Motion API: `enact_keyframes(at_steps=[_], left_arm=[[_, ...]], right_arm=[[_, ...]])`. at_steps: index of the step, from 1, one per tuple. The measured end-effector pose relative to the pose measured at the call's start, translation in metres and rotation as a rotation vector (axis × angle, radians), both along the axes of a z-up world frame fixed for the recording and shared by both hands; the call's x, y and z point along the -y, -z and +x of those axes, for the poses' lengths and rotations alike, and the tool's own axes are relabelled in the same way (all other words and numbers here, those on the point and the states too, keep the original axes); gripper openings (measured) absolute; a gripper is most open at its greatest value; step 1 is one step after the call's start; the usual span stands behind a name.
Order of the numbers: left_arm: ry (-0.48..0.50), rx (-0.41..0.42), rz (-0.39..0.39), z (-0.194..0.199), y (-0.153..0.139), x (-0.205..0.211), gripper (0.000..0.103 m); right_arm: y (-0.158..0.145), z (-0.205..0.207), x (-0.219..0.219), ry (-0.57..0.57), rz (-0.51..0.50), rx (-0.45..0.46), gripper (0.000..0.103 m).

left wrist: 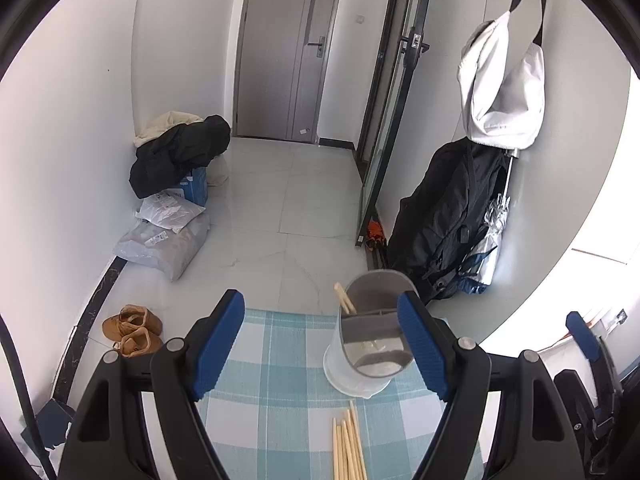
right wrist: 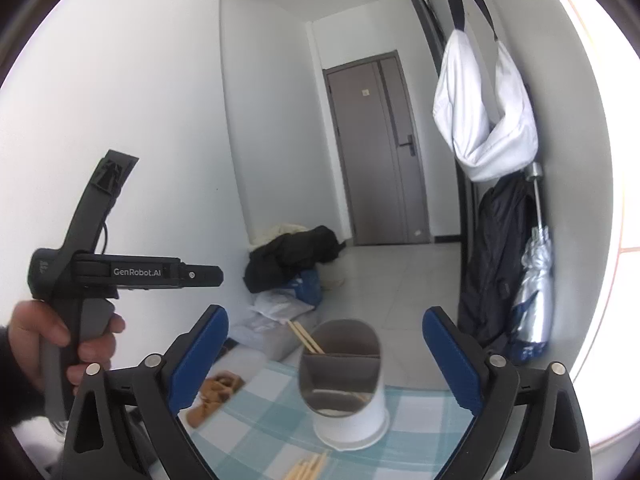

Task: Organize utensils
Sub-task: 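Withdraw the right gripper from the caddy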

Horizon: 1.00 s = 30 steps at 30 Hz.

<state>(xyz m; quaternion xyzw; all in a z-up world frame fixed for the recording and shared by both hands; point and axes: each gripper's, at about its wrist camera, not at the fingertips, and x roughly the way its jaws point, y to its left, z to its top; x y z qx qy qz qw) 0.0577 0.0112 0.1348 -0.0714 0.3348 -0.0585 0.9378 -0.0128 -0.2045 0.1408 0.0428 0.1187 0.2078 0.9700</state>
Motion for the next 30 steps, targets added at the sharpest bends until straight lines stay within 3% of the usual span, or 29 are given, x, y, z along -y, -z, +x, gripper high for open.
enact_keyframes(at_steps=[9,14,18,25,30], left_arm=[[-0.014,-0.045,-0.014,-0.024,0.038,-0.004,0.075],[-0.017,-0.032,0.006,-0.037,0.052,-0.007,0.076],[-0.007,-0.022,0.016,-0.045,0.065,-0.008,0.085],[-0.008,-0.006,0.01,-0.053,0.093,-0.018,0.085],[-0.035,-0.039,0.04,-0.052,0.12,-0.025,0.085]], right_arm=[[0.037,-0.02,-0.005,0.005,-0.028,-0.105,0.101],[0.057,-0.03,-0.009,0.004,-0.032,-0.153,0.101],[0.073,-0.035,-0.014,0.004,-0.029,-0.2,0.101],[0.105,-0.033,-0.018,0.016,-0.023,-0.323,0.101],[0.127,-0.026,-0.023,0.018,-0.047,-0.411,0.101]])
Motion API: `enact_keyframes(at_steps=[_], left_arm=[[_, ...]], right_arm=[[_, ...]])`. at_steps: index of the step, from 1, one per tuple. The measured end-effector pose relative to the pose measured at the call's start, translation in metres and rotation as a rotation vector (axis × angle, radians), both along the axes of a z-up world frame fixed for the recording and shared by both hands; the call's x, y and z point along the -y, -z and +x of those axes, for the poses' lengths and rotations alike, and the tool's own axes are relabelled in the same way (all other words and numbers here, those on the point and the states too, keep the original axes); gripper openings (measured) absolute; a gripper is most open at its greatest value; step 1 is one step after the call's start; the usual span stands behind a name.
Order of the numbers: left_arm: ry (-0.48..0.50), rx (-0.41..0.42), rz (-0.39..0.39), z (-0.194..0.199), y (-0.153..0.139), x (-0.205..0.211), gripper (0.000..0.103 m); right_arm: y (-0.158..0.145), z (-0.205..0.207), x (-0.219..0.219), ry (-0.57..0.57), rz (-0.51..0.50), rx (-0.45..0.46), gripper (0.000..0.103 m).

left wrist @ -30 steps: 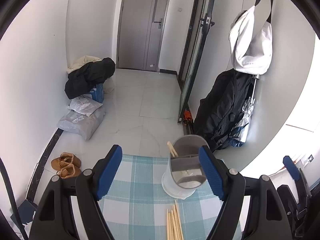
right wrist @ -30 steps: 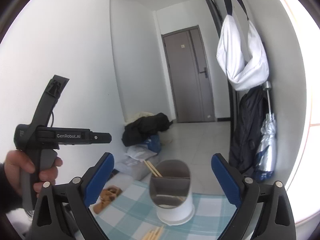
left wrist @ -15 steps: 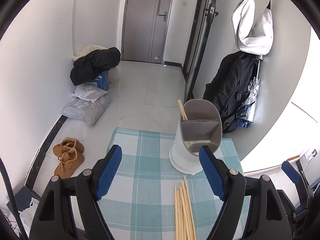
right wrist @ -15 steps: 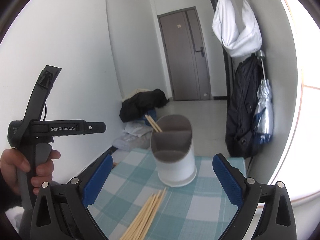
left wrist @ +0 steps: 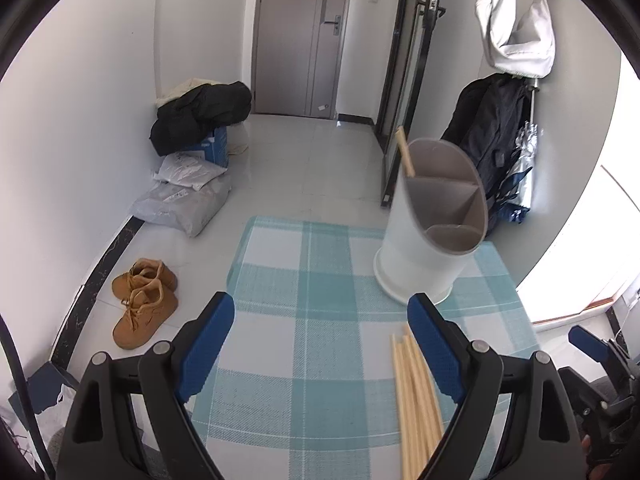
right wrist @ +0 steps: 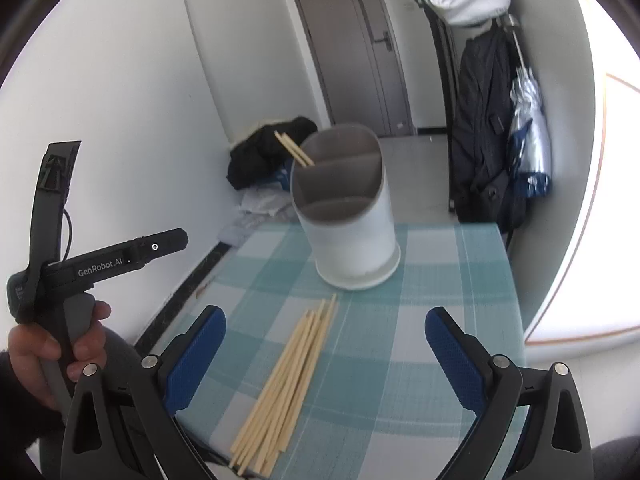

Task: Organize utensils
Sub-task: 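Withdraw the right gripper from the caddy, then lower the open right gripper back to the chopstick pile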

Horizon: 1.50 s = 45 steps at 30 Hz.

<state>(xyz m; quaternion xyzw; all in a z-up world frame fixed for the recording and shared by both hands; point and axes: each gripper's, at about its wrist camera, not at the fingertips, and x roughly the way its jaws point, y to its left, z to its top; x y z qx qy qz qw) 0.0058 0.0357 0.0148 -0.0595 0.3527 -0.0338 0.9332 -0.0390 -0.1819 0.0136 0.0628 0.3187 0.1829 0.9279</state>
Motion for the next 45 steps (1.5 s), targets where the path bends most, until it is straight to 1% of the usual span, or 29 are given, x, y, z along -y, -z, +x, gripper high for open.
enact_keyframes(at_steps=[3,5,7,9,11,15,17,18,20,21,24,25,26,28,29,33,37,40,45], left_arm=[[0.007,-0.022,-0.023,0.001,0.018,-0.004,0.085],[0.016,-0.053,-0.06,0.004,0.026,-0.008,0.085],[0.013,-0.072,-0.086,0.006,0.029,-0.011,0.085],[0.005,-0.067,-0.1,0.008,0.028,-0.015,0.085],[-0.007,-0.069,-0.111,0.01,0.03,-0.019,0.085],[-0.057,-0.091,-0.157,0.017,0.034,-0.03,0.085],[-0.081,-0.094,-0.158,0.019,0.036,-0.035,0.085],[-0.091,-0.089,-0.152,0.019,0.035,-0.036,0.085],[-0.101,-0.089,-0.144,0.02,0.035,-0.038,0.085],[-0.103,-0.091,-0.143,0.02,0.035,-0.039,0.085],[-0.105,-0.113,-0.163,0.023,0.039,-0.043,0.085],[-0.107,-0.122,-0.171,0.025,0.041,-0.044,0.085],[-0.109,-0.127,-0.175,0.026,0.041,-0.044,0.085],[-0.116,-0.135,-0.186,0.028,0.042,-0.047,0.085],[-0.119,-0.138,-0.191,0.029,0.043,-0.048,0.085],[-0.131,-0.165,-0.215,0.033,0.046,-0.051,0.085],[-0.138,-0.187,-0.238,0.035,0.049,-0.054,0.085],[-0.146,-0.193,-0.253,0.035,0.05,-0.056,0.085],[-0.158,-0.208,-0.274,0.036,0.051,-0.059,0.085]], right_arm=[[0.013,0.008,-0.004,-0.005,-0.019,-0.072,0.101],[0.022,0.014,-0.006,-0.004,-0.037,-0.117,0.1],[0.029,0.021,-0.009,-0.003,-0.055,-0.151,0.1],[0.035,0.029,-0.013,-0.006,-0.081,-0.183,0.099],[0.041,0.039,-0.017,-0.008,-0.109,-0.214,0.094],[0.053,0.067,-0.025,-0.007,-0.141,-0.286,0.088],[0.059,0.081,-0.03,-0.014,-0.141,-0.316,0.077],[0.063,0.087,-0.033,-0.022,-0.146,-0.331,0.075],[0.069,0.097,-0.041,-0.025,-0.182,-0.343,0.067],[0.071,0.101,-0.045,-0.028,-0.194,-0.347,0.065],[0.08,0.11,-0.056,-0.037,-0.244,-0.372,0.057],[0.083,0.112,-0.059,-0.035,-0.257,-0.381,0.052],[0.086,0.114,-0.06,-0.034,-0.262,-0.391,0.048],[0.092,0.114,-0.063,-0.04,-0.259,-0.415,0.044],[0.094,0.114,-0.064,-0.042,-0.26,-0.421,0.04],[0.097,0.108,-0.071,-0.043,-0.307,-0.402,0.037],[0.096,0.102,-0.077,-0.054,-0.354,-0.392,0.029],[0.096,0.099,-0.08,-0.063,-0.386,-0.4,0.02],[0.096,0.094,-0.075,-0.076,-0.402,-0.414,0.019]])
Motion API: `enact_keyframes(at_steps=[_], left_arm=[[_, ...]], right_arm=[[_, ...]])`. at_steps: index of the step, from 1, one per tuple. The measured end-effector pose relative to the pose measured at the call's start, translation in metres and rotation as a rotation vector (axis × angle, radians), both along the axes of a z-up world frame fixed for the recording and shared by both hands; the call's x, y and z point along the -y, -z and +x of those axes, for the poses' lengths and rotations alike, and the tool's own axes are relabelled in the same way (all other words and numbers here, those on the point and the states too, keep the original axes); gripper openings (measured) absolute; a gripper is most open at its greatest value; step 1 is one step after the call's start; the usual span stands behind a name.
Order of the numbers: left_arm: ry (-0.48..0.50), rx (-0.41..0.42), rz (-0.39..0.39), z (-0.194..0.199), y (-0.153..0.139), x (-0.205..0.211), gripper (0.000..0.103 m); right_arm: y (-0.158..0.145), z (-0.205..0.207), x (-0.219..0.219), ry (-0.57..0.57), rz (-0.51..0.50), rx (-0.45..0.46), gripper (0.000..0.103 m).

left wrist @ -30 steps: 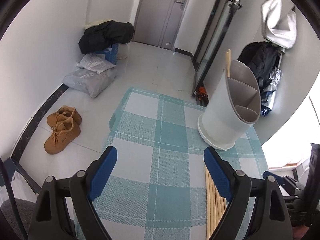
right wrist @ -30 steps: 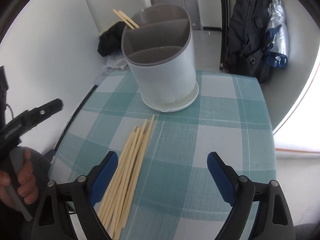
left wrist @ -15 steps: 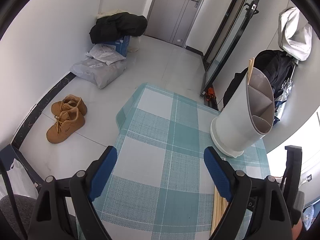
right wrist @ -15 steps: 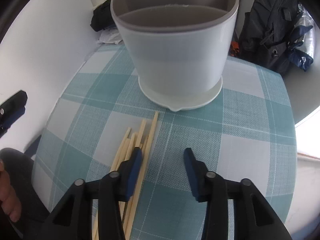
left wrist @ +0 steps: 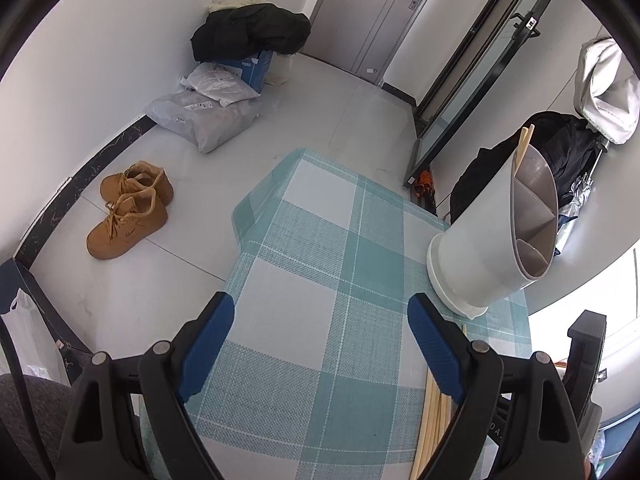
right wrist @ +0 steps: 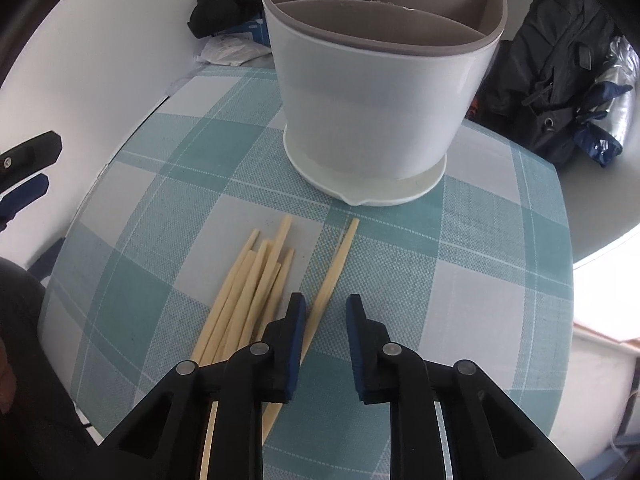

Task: Organize utensils
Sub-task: 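Lower the open right gripper back to the chopstick pile, then close the right gripper on another chopstick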

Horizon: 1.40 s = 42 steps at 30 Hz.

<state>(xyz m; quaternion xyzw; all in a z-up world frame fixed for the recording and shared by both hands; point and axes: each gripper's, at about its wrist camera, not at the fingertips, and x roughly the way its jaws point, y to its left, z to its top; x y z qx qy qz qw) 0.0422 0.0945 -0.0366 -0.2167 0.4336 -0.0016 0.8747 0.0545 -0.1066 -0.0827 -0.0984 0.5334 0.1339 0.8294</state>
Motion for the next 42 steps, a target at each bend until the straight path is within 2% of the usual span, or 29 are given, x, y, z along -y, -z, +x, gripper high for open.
enact_keyframes(at_steps=[6,8,12,17,23,28,33,42], left_arm=[[0.004,-0.008,0.021,0.0,0.001,0.001,0.085],[0.006,-0.011,0.039,0.0,0.002,0.002,0.085],[0.022,-0.025,0.067,-0.001,0.006,0.004,0.085],[0.083,-0.068,0.108,-0.003,0.016,0.019,0.085],[0.172,-0.147,0.15,-0.006,0.027,0.043,0.085],[0.269,-0.172,0.228,-0.01,0.026,0.068,0.085],[0.333,-0.204,0.274,-0.016,0.025,0.086,0.085],[0.349,-0.262,0.266,-0.024,0.027,0.094,0.085]], right_arm=[[-0.002,0.01,-0.011,-0.021,-0.012,0.011,0.018],[-0.002,0.013,-0.017,-0.019,0.004,0.017,0.009],[-0.002,0.011,-0.019,-0.01,0.026,0.042,0.006],[-0.005,-0.005,0.011,0.089,0.143,0.06,0.005],[-0.014,-0.033,0.075,0.265,0.393,0.122,0.005],[-0.013,-0.045,0.113,0.361,0.529,0.138,0.005],[-0.01,-0.042,0.127,0.38,0.602,0.13,0.005],[-0.014,-0.036,0.142,0.395,0.673,0.138,0.005]])
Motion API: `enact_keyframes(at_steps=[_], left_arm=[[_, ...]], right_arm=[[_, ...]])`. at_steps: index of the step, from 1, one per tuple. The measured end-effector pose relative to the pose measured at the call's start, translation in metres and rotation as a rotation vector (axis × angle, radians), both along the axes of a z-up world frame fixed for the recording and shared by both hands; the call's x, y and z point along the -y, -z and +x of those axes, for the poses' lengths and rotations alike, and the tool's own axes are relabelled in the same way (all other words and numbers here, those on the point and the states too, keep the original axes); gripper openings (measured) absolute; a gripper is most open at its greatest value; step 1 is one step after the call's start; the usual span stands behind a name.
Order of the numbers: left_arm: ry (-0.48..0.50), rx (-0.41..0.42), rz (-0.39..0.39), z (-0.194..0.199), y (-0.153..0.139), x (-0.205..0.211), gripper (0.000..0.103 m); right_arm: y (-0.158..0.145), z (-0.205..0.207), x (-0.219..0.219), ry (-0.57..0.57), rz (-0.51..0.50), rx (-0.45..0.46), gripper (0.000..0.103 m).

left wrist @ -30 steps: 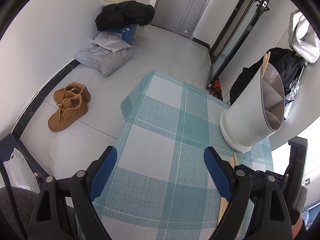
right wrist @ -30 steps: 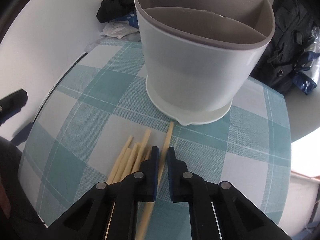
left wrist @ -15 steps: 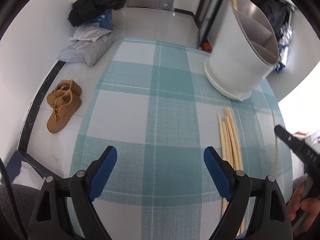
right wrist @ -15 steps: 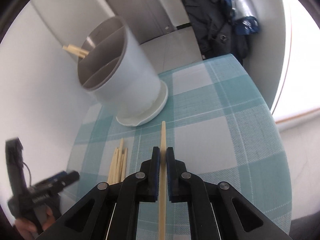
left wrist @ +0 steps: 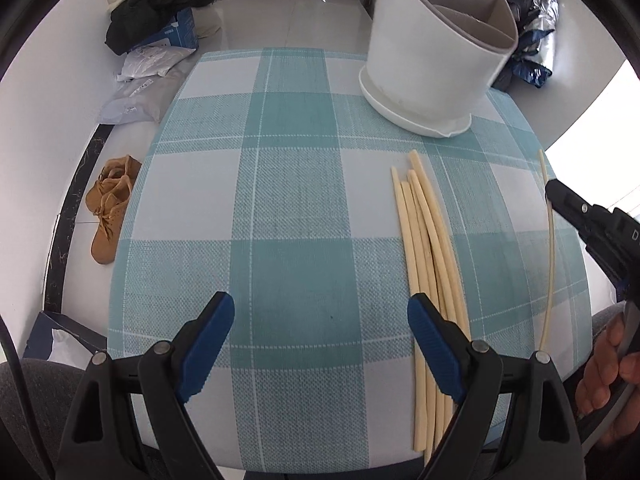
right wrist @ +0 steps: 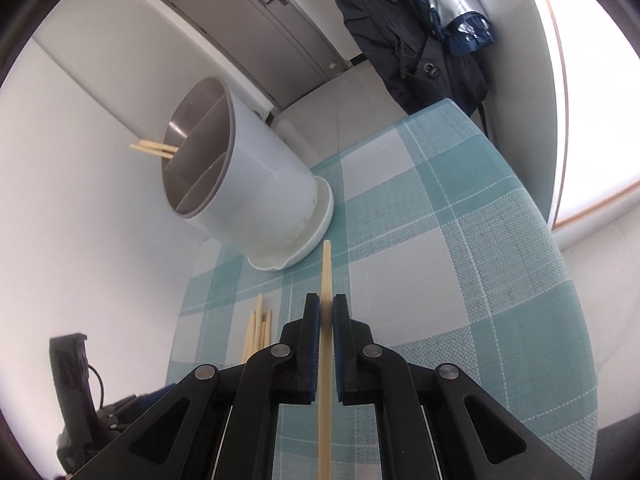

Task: Organize utensils

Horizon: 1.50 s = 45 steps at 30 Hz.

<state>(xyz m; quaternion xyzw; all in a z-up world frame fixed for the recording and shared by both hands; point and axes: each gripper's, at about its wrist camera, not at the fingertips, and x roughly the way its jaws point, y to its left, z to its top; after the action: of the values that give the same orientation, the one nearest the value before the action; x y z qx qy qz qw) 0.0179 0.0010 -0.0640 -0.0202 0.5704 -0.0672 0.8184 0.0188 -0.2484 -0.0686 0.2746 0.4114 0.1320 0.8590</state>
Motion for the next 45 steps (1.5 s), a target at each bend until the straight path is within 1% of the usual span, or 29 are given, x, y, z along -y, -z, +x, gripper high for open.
enact_keyframes(at_steps=[3,5,9,11,12,15,17,19,21,23,27,33,34,35,36,37,39,41,42,44,45], left_arm=[[0.039,-0.021,-0.003,-0.002,-0.002,0.01,0.085],[0.049,-0.007,0.011,-0.005,-0.005,0.016,0.085],[0.086,-0.005,0.035,-0.008,-0.004,0.024,0.085],[0.09,-0.015,0.071,-0.008,0.0,0.027,0.085],[0.09,-0.034,0.097,-0.008,0.005,0.028,0.085],[0.095,-0.055,0.085,-0.009,0.009,0.026,0.086],[0.09,-0.056,0.087,-0.007,0.009,0.024,0.086],[0.083,-0.065,0.106,-0.004,0.008,0.023,0.086],[0.097,-0.081,0.125,0.001,0.011,0.024,0.086],[0.113,-0.089,0.125,0.001,0.011,0.026,0.086],[0.107,-0.084,0.157,0.009,0.01,0.026,0.086],[0.097,-0.081,0.202,0.033,0.011,0.032,0.085],[0.092,-0.078,0.211,0.037,0.012,0.032,0.082],[0.091,-0.077,0.208,0.04,0.012,0.033,0.076],[0.095,-0.077,0.201,0.046,0.012,0.035,0.073],[0.1,-0.075,0.199,0.047,0.012,0.034,0.067],[0.112,-0.073,0.204,0.055,0.013,0.037,0.062],[0.116,-0.082,0.192,0.061,0.012,0.041,0.046],[0.12,-0.092,0.186,0.065,0.013,0.042,0.041],[0.123,-0.11,0.196,0.069,0.012,0.048,0.023],[0.122,-0.122,0.192,0.071,0.013,0.049,0.019]], right_arm=[[0.003,0.002,0.009,0.029,0.04,-0.006,0.005],[0.004,0.003,0.016,0.046,0.063,-0.008,0.005],[0.004,0.006,0.022,0.07,0.097,0.001,0.005],[0.004,0.006,0.023,0.079,0.104,0.003,0.005],[0.005,0.006,0.023,0.081,0.109,0.003,0.005],[0.005,0.005,0.023,0.081,0.113,0.002,0.005],[0.004,0.004,0.023,0.082,0.114,0.007,0.005],[0.002,0.003,0.023,0.082,0.114,0.011,0.005],[0.002,0.003,0.025,0.085,0.116,0.009,0.005],[0.003,0.002,0.025,0.086,0.125,0.005,0.005],[0.001,0.001,0.025,0.089,0.117,0.009,0.005],[0.0,0.001,0.023,0.09,0.102,0.017,0.005],[0.0,0.001,0.024,0.092,0.104,0.017,0.005],[0.0,0.001,0.024,0.094,0.107,0.017,0.005],[0.0,0.001,0.025,0.095,0.108,0.019,0.005],[0.0,0.001,0.025,0.095,0.107,0.02,0.005],[0.0,0.001,0.026,0.096,0.107,0.02,0.005],[0.0,0.002,0.027,0.096,0.112,0.018,0.005],[0.0,0.003,0.027,0.096,0.114,0.018,0.005],[0.0,0.004,0.027,0.095,0.118,0.014,0.005],[0.0,0.005,0.028,0.092,0.122,0.01,0.005]])
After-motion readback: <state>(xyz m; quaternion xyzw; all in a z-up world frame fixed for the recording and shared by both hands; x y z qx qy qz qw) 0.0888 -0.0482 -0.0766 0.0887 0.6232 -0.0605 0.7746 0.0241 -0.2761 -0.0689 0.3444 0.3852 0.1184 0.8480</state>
